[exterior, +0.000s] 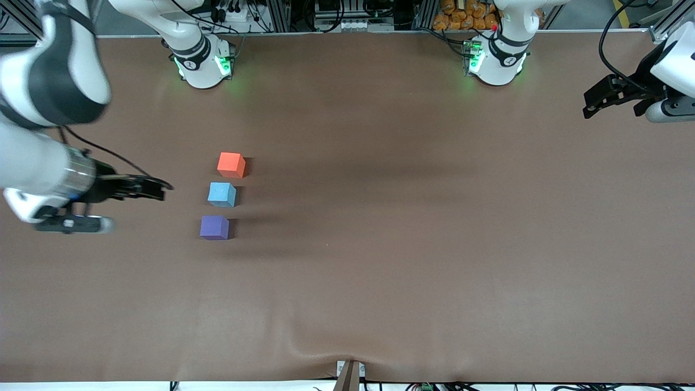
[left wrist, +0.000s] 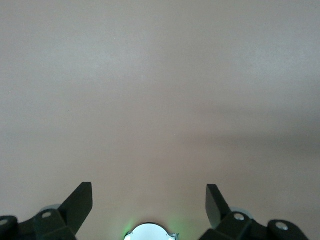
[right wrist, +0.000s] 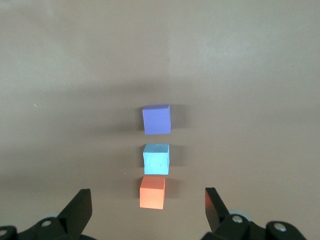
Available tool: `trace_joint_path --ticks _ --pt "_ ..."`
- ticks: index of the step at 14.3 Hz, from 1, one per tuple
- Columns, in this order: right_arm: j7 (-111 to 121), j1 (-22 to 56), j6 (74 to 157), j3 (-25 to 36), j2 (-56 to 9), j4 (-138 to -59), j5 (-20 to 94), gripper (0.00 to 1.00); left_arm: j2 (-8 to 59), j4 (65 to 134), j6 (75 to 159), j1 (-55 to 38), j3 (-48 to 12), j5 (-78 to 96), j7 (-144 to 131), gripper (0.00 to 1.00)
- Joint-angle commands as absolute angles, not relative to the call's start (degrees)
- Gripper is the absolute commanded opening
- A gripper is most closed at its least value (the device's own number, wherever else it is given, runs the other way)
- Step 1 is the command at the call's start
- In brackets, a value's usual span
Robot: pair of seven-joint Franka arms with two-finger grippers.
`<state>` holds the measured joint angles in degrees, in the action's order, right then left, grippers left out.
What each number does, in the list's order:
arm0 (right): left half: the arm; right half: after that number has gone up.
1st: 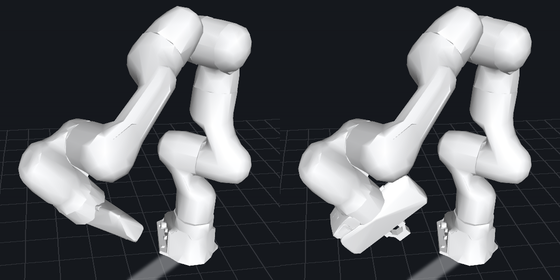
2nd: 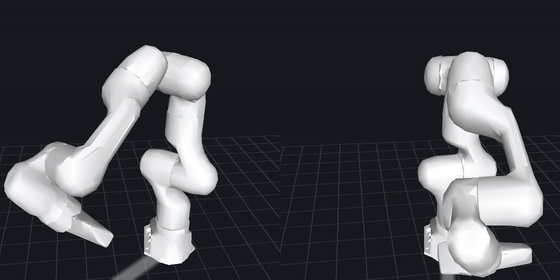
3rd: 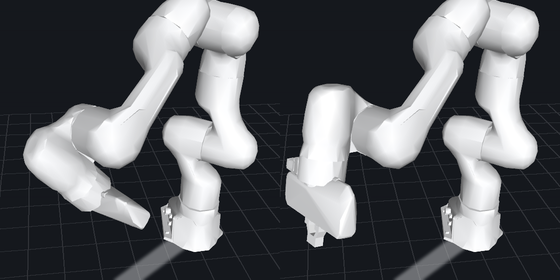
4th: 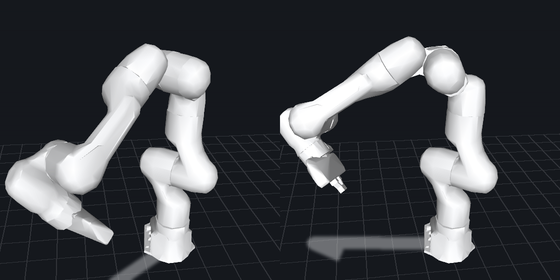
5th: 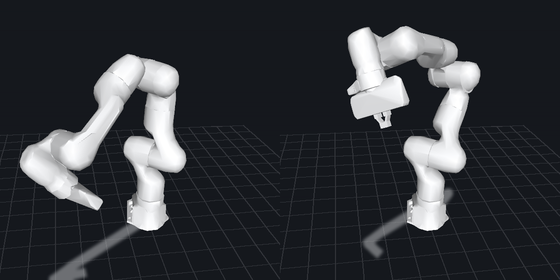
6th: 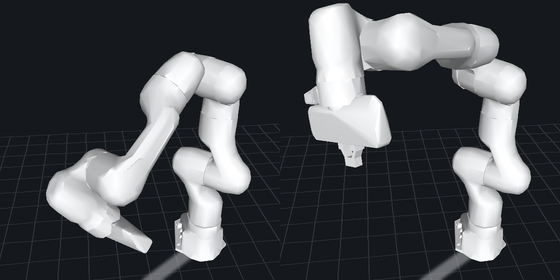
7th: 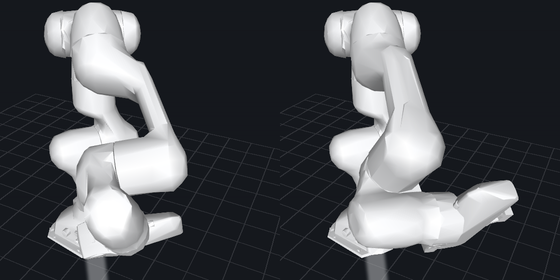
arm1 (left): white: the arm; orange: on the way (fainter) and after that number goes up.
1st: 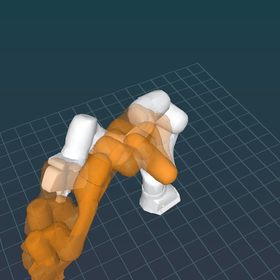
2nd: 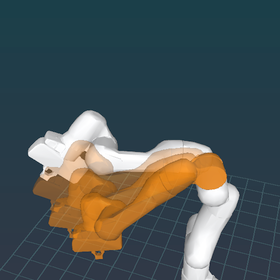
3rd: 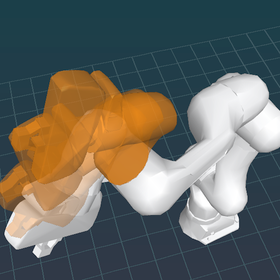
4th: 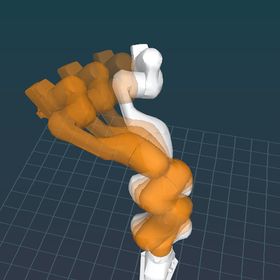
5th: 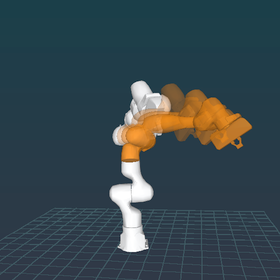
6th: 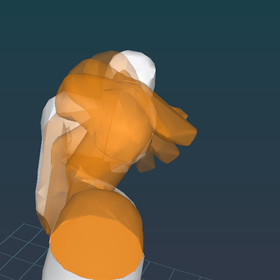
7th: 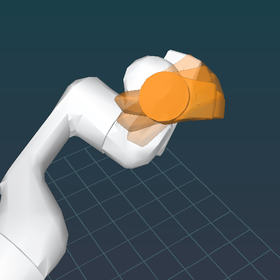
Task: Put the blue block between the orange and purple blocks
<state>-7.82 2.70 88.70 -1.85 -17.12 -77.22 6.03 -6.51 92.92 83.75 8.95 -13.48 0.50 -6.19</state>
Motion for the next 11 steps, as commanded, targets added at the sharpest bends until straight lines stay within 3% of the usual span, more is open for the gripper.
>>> trace_joint_path --ticks 1,3,5,9,11 --pt "-7.21 -8.67 81.77 -11.57 -18.28 -70.15 4.49 1.00 -6.59 92.46 83.67 9.14 -13.54 1.41 -5.27 1.00" --pt "-7.56 -11.59 76.22 -14.23 -14.09 -69.87 4.22 1.00 -6.59 92.46 83.67 9.14 -13.54 1.41 -5.27 1.00" --pt "-8.70 -11.42 75.85 -13.63 -9.26 -73.02 4.13 1.00 -6.59 92.46 83.67 9.14 -13.54 1.41 -5.27 1.00" --pt "-8.53 -9.23 85.49 -9.24 6.03 -92.24 4.13 1.00 -6.68 92.46 83.67 9.23 -13.54 1.41 -5.27 1.00" --pt "-7.92 -7.13 86.84 -6.79 9.22 -96.40 4.04 1.00 -6.68 92.46 83.58 9.23 -13.54 1.41 -5.27 1.00"
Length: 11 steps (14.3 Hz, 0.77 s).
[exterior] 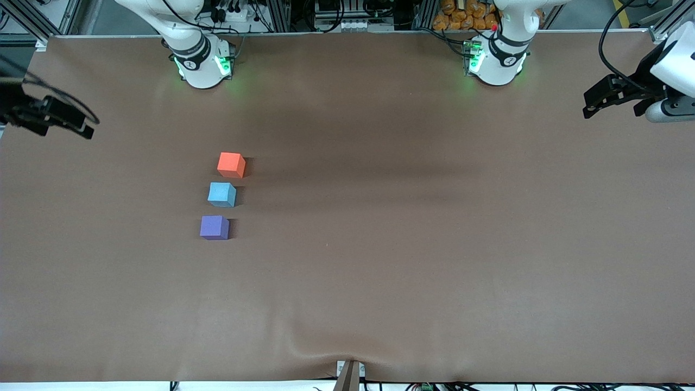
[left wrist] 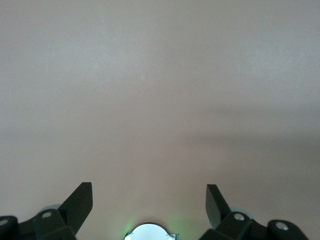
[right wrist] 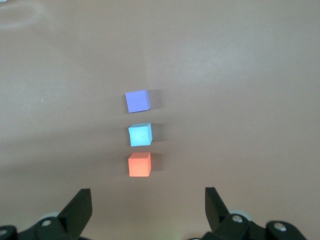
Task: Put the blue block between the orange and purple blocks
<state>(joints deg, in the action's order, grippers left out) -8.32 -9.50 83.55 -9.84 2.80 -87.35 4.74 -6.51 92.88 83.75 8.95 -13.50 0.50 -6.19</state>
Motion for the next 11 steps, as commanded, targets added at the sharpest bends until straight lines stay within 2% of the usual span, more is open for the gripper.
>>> trace_joint_path --ticks 1,3,8,11 --pt "-7.82 -4.77 86.66 -4.07 9.23 -97.29 4.04 1.00 -6.68 92.46 83.58 9.23 -13.54 1.41 -5.27 1.00" --pt "-7.03 -0.11 86.57 0.95 8.44 -96.68 4.22 1.00 -6.85 92.46 83.58 9.23 -13.54 1.41 -5.27 1.00" --pt "-0.19 1.59 85.17 0.97 4.14 -86.32 -1.41 1.00 -6.94 92.20 83.58 9.23 -13.54 1.76 -5.27 1.00" --pt "0.62 0.70 83.58 1.14 4.04 -86.31 -1.23 1.00 -7.12 92.29 83.41 9.32 -13.54 1.93 -5.19 1.00"
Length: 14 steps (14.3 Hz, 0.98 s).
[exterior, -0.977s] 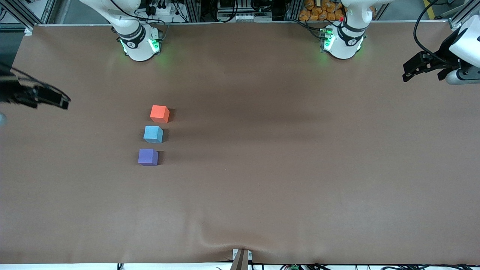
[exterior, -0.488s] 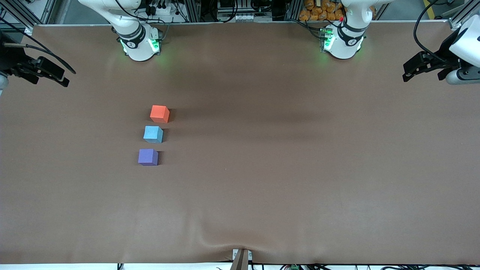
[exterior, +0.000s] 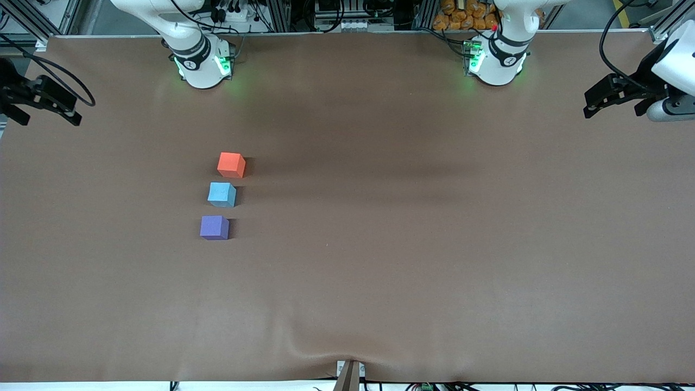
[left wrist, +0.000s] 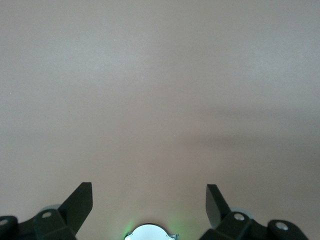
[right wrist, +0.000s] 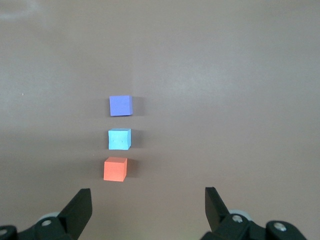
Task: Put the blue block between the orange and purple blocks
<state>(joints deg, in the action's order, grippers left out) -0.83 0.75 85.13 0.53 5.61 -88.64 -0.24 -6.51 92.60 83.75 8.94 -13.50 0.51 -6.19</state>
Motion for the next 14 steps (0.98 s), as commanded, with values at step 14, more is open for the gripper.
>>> trace_joint_path --ticks 14 --pt "0.70 -1.23 83.50 1.23 2.90 -86.40 3.34 1.00 -6.94 87.81 80.43 9.49 -13.45 1.93 -5.45 1.00"
